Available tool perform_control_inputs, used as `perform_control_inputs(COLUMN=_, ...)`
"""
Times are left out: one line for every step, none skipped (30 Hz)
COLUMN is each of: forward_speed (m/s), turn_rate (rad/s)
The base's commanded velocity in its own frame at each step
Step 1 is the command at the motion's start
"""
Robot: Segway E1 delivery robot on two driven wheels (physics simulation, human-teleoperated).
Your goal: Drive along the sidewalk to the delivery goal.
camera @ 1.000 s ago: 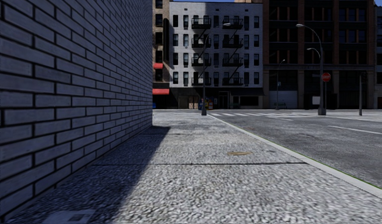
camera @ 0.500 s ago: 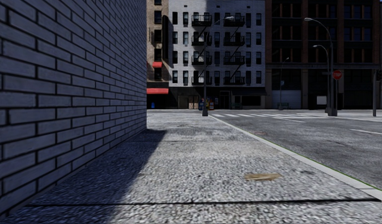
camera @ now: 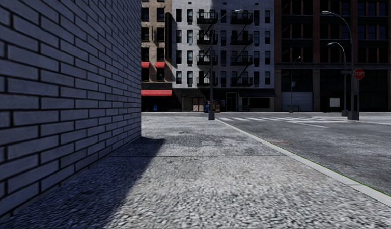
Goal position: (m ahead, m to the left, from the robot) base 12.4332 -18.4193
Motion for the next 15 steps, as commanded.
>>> perform_control_inputs(forward_speed=2.0, turn_rate=0.0)
perform_control_inputs(forward_speed=2.0, turn_rate=0.0)
perform_control_inputs(forward_speed=2.0, turn_rate=0.0)
perform_control_inputs(forward_speed=2.0, turn_rate=0.0)
perform_control_inputs(forward_speed=2.0, turn_rate=0.0)
perform_control_inputs(forward_speed=2.0, turn_rate=0.0)
perform_control_inputs(forward_speed=2.0, turn_rate=0.0)
perform_control_inputs(forward_speed=2.0, turn_rate=0.0)
perform_control_inputs(forward_speed=2.0, turn_rate=0.0)
perform_control_inputs(forward_speed=2.0, turn_rate=0.0)
perform_control_inputs(forward_speed=2.0, turn_rate=0.0)
perform_control_inputs(forward_speed=2.0, turn_rate=0.0)
perform_control_inputs(forward_speed=2.0, turn_rate=0.0)
perform_control_inputs(forward_speed=2.0, turn_rate=0.0)
perform_control_inputs(forward_speed=2.0, turn_rate=0.0)
